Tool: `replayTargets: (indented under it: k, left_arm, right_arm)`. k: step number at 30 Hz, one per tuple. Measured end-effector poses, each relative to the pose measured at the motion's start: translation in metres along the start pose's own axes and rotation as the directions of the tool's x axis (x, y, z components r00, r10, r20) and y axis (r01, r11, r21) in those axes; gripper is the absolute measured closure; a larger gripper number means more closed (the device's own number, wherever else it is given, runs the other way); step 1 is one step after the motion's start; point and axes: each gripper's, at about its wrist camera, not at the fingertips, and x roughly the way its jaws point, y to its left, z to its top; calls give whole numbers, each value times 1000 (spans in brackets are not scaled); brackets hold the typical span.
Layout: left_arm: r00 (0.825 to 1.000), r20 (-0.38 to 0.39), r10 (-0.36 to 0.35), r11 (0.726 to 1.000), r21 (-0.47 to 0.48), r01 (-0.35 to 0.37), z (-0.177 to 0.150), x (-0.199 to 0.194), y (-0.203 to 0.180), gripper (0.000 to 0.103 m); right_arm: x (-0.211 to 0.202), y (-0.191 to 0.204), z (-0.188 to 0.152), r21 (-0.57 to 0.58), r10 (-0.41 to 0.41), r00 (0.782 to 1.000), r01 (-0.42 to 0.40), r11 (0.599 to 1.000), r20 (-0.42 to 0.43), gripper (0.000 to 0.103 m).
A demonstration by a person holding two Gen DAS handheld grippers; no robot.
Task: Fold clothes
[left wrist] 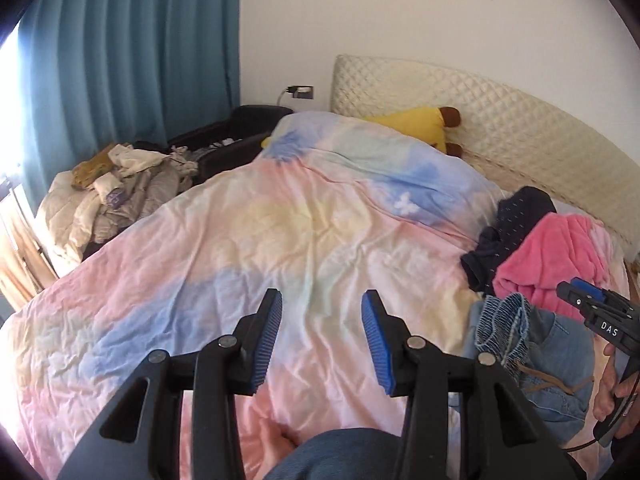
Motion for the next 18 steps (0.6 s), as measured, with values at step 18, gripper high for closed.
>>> replayTargets:
  k: [18]
  left_arm:
    - [876,9,482,842,-282,-460,-56,-91,205,60]
  right_arm:
    - [25,294,23,-324,526,850,-506,799,-28,55]
